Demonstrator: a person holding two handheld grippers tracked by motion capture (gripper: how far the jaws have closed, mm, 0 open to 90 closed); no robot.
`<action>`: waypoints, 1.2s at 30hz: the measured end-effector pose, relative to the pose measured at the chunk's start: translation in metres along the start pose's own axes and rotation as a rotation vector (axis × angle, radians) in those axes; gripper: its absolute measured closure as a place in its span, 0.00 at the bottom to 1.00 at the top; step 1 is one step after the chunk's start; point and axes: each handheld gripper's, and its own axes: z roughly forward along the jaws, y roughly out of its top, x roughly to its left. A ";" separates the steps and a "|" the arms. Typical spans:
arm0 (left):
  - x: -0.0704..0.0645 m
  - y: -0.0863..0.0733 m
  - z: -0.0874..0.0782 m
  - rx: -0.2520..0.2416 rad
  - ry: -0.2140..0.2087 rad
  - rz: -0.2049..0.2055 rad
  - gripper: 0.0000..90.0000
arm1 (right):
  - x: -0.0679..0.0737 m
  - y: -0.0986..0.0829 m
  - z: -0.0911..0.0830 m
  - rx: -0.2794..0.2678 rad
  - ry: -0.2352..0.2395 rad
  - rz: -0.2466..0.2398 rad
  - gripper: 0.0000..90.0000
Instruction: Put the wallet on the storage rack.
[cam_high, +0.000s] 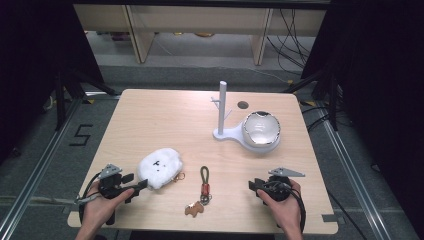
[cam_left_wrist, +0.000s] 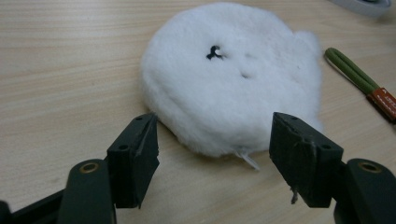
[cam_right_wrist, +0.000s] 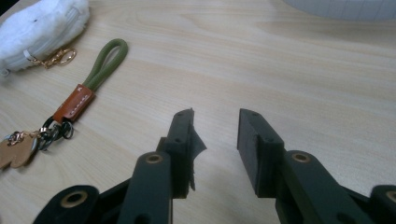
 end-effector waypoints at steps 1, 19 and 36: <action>0.000 0.003 0.000 0.003 0.001 0.000 0.36 | 0.000 0.001 -0.001 0.007 0.015 0.000 0.74; 0.016 0.064 0.012 0.287 0.029 0.054 0.36 | 0.011 0.016 -0.008 0.143 -0.005 -0.062 0.71; 0.022 0.075 0.063 0.452 0.029 -0.003 0.39 | 0.008 0.015 -0.010 0.131 0.076 -0.020 0.69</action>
